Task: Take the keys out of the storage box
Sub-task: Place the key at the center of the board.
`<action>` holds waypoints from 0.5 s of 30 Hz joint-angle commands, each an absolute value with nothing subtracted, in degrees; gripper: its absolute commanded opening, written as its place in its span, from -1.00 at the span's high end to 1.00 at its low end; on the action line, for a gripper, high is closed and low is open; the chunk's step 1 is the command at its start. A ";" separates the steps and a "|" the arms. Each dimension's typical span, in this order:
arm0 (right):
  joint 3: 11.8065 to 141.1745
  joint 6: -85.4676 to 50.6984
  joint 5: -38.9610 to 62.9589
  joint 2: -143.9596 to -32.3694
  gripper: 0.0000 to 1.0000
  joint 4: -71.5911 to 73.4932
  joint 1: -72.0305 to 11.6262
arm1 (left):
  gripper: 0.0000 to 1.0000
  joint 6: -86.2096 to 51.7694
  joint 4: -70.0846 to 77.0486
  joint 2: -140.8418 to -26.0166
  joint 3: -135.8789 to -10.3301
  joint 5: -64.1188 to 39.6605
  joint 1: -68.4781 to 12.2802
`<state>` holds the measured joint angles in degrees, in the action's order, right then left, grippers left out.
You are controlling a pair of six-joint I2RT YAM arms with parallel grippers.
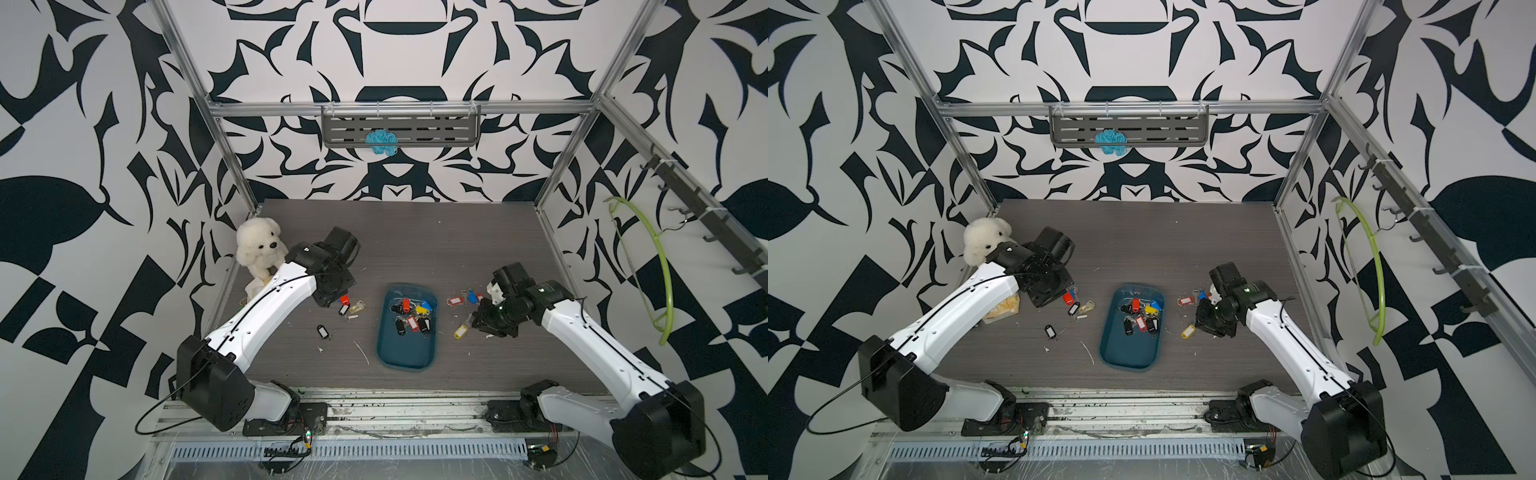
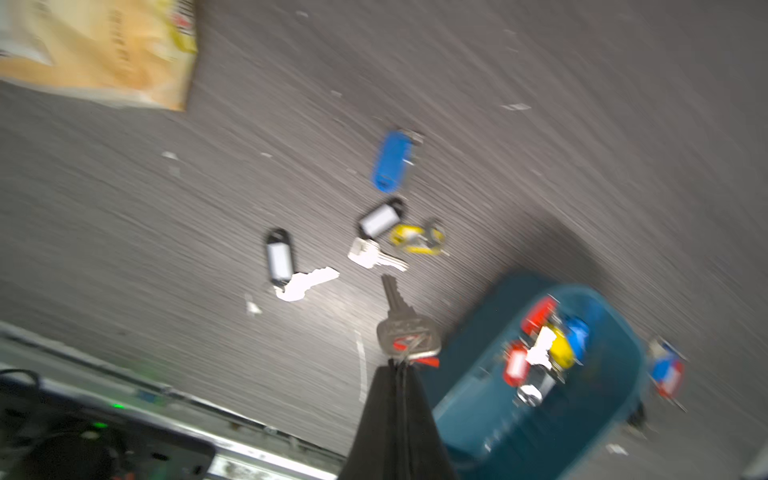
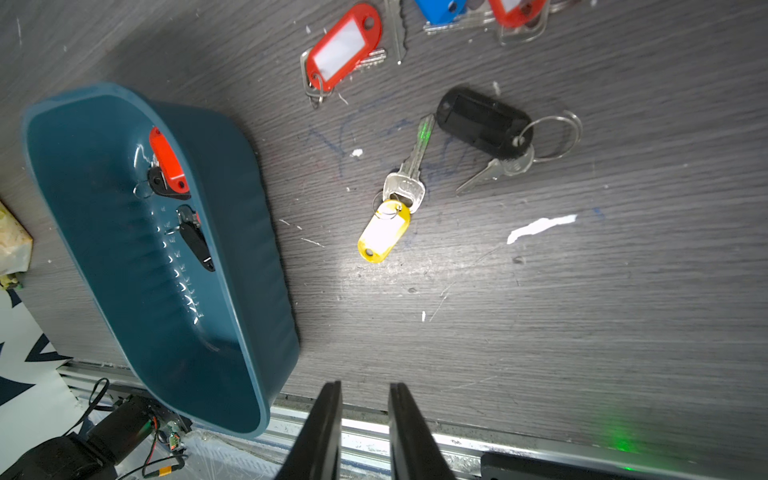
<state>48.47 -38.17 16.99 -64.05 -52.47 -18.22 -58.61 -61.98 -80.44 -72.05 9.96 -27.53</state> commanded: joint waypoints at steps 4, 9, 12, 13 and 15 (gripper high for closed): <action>51.15 -40.21 17.53 -64.07 0.49 -52.99 -18.54 | 1.00 -48.36 -57.61 -84.53 -66.21 1.64 -18.94; 52.02 -40.60 17.07 -64.16 0.49 -53.96 -19.46 | 1.00 -45.34 -54.56 -89.59 -64.96 -0.07 -15.62; 52.12 -41.19 16.83 -63.99 0.49 -54.12 -20.10 | 1.00 -44.19 -53.14 -92.03 -64.95 -0.61 -14.56; 52.12 -41.37 16.72 -63.98 0.49 -54.10 -20.36 | 1.00 -43.92 -52.82 -92.85 -65.06 -0.68 -14.30; 52.29 -41.65 16.57 -64.14 0.46 -54.12 -20.97 | 1.00 -43.23 -52.48 -94.17 -65.29 -0.70 -14.07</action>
